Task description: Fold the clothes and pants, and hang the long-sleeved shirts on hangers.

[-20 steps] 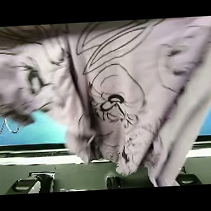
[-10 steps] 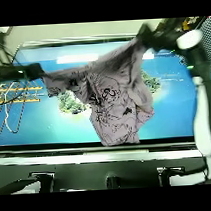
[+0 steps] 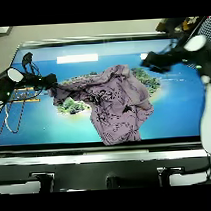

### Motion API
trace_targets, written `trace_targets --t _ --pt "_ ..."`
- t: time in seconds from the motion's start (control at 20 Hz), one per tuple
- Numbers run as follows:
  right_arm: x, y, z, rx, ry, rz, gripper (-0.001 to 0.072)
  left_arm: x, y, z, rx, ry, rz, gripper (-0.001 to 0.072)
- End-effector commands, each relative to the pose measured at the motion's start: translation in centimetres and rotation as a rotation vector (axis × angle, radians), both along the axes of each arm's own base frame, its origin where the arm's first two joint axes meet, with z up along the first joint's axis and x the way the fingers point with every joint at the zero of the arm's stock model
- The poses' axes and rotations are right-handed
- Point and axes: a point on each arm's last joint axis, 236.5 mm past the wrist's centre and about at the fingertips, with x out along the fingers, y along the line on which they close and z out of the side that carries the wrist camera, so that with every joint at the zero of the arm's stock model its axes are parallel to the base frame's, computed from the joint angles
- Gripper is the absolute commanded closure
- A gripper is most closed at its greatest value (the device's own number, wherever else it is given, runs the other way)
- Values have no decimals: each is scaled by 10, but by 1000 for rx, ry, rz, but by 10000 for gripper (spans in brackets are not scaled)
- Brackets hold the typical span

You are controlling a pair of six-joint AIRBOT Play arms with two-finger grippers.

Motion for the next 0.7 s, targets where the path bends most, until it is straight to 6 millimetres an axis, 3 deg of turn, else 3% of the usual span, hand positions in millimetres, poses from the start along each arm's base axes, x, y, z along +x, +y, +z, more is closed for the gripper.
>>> trace_targets --t 0.0,0.05,0.15,0.45,0.55,0.65 --pt "-96 -71 6 -164 176 -49 60 -6 1 -6 -5 35 -4 674" --pt "-116 -74 1 -149 195 -92 31 -6 1 -6 -5 37 -5 673" --pt "-157 -63 -30 -101 252 -172 31 -6 1 -6 -5 37 -5 673" --pt "-265 38 -156 184 472 -198 33 -7 1 -6 -5 40 -6 673" --pt "-290 60 -184 196 524 -172 33 -7 1 -7 -5 42 -7 673" --pt "-295 73 -197 198 512 -164 34 -7 1 -7 -5 41 -6 672"
